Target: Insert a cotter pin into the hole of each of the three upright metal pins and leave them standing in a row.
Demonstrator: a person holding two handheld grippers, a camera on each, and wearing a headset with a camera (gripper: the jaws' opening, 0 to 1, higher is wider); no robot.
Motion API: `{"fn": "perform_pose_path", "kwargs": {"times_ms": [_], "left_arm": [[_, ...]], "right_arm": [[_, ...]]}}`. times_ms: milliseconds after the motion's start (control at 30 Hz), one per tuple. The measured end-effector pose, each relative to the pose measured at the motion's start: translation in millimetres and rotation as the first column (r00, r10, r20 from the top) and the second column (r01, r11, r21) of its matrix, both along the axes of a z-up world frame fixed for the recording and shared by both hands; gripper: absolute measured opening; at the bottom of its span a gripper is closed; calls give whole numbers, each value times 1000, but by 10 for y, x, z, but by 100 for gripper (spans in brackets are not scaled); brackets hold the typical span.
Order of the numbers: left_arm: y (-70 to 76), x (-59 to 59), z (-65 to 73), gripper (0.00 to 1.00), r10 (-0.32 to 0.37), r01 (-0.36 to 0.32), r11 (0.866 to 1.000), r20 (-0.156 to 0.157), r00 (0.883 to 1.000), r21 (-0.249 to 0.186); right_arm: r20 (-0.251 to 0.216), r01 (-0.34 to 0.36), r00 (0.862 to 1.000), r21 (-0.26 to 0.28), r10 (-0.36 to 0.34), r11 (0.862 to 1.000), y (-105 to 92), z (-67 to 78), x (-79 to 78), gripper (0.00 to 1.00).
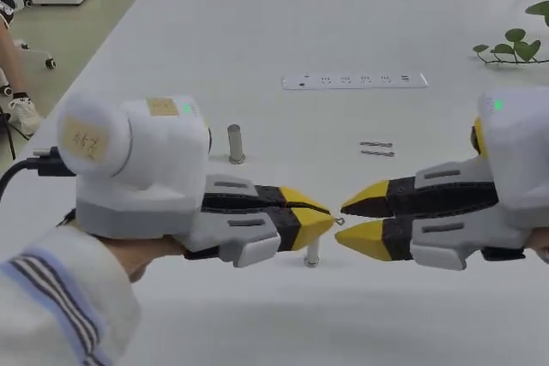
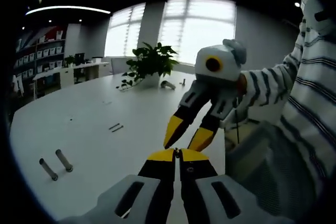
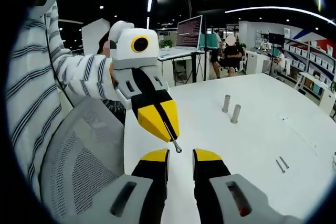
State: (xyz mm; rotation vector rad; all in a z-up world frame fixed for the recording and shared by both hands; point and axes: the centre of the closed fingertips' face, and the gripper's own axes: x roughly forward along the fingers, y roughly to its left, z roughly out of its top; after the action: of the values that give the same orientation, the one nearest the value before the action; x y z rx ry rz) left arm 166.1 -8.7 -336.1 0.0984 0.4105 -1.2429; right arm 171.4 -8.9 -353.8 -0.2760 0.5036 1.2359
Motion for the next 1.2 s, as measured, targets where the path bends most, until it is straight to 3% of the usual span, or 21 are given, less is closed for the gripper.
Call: {"fn": "perform_pose_path", "kwargs": {"times_ms": [67, 233, 500, 900, 1200], "left_arm": [[-2, -10, -9, 0, -7, 7, 1000, 0, 1000, 5], [-11, -45, -1, 0, -51, 50, 999, 56, 997, 17], [-38, -82, -8, 0, -94, 91, 995, 89, 992, 35], [-36, -104, -65, 0, -123, 117, 991, 105, 987, 61], [-21, -110, -148, 0, -139, 128, 987, 110, 984, 100]], "right_arm": [[-11, -3, 1000, 6, 3, 1000, 9, 1, -19, 12], [-37, -15, 999, 16, 16, 1000, 28, -6, -73, 10], [-53, -30, 998, 18, 31, 999, 59, -22, -129, 2], [-56, -54, 997, 13, 55, 998, 51, -30, -172, 0], [-30, -85, 996, -18, 85, 996, 43, -45, -186, 0]]}}
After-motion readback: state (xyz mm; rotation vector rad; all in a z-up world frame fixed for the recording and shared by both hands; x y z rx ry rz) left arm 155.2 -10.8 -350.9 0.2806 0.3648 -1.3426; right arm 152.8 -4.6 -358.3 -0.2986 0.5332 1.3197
